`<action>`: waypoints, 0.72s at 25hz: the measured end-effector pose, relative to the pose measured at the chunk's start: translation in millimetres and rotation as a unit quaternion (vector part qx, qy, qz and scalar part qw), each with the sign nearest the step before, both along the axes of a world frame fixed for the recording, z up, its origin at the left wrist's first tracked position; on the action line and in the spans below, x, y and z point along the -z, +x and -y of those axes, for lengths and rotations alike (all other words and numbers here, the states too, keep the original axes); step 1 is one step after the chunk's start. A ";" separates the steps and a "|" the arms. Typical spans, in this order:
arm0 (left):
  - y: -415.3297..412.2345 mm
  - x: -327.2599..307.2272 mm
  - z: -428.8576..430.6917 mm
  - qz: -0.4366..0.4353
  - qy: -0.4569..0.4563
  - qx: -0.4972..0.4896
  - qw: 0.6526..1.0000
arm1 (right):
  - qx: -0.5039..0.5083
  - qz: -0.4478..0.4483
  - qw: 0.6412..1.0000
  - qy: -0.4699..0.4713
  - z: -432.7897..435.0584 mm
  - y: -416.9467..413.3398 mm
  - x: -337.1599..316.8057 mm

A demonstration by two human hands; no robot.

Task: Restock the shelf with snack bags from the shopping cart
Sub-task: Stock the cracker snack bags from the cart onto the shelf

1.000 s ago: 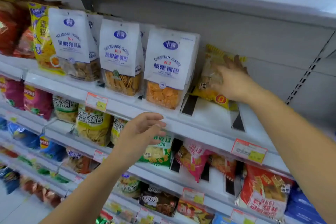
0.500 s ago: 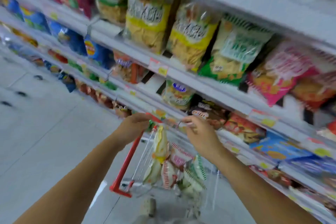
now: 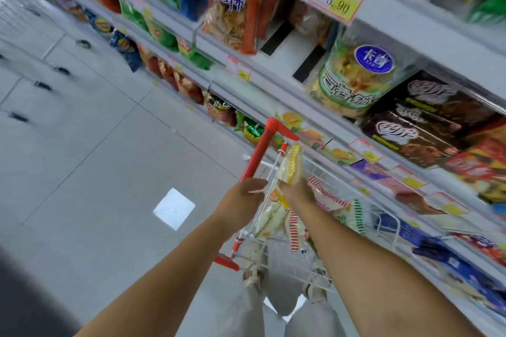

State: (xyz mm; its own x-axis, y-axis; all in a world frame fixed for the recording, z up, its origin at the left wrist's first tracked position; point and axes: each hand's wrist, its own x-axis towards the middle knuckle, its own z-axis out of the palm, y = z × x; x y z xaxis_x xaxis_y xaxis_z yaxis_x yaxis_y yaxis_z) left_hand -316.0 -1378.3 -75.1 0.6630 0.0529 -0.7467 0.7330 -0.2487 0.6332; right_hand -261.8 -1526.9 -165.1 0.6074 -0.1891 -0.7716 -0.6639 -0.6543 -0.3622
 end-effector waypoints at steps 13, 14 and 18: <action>2.3 -45.2 59.7 0.253 0.170 0.231 0.924 | 0.109 -0.064 0.944 0.304 93.2 -2.1 -199.2; 8.1 -58.8 60.1 0.273 0.177 0.205 0.923 | 0.107 -0.046 0.942 0.314 94.4 -3.3 -217.8; 25.5 -121.7 51.9 0.223 -0.057 0.084 0.970 | 0.104 0.129 0.956 0.241 99.8 -4.3 -282.8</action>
State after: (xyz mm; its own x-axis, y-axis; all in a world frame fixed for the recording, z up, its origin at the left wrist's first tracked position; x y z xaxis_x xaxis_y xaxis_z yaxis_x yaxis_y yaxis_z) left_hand -290.5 -1430.2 46.6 0.9133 -0.1501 -0.3786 0.3352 -0.2509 0.9081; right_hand -266.2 -1626.7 117.7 0.7778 0.0136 -0.6283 -0.6084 -0.2341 -0.7583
